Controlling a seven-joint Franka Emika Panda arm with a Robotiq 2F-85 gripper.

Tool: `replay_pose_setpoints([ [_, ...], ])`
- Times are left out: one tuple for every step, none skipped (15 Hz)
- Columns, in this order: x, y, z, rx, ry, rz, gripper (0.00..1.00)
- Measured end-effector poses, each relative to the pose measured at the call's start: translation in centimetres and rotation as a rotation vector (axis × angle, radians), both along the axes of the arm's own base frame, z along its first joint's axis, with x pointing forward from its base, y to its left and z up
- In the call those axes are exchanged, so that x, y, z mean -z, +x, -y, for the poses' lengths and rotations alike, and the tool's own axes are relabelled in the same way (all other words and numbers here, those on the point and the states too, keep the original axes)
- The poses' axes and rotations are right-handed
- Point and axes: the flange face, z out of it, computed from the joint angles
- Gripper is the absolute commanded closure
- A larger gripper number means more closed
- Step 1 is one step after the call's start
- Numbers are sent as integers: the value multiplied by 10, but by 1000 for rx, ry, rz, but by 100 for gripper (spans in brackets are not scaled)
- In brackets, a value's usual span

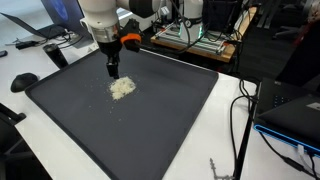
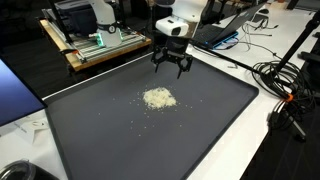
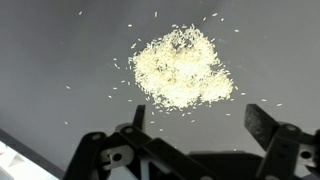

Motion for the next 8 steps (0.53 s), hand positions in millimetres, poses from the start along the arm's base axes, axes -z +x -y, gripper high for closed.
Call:
replay_pose_setpoints([
  [-5, 2, -9, -23, -24, -9, 0],
  [-10, 4, -17, -43, -50, -20, 0],
  [-14, 5, -25, -63, -75, -32, 0],
  [-17, 7, -32, -82, -99, -43, 0],
  [-20, 9, -40, -101, -117, -53, 0],
  [-22, 11, -47, -118, -132, -59, 0],
  [-24, 13, -53, -134, -145, -64, 0],
  [-24, 16, -60, -148, -154, -66, 0],
])
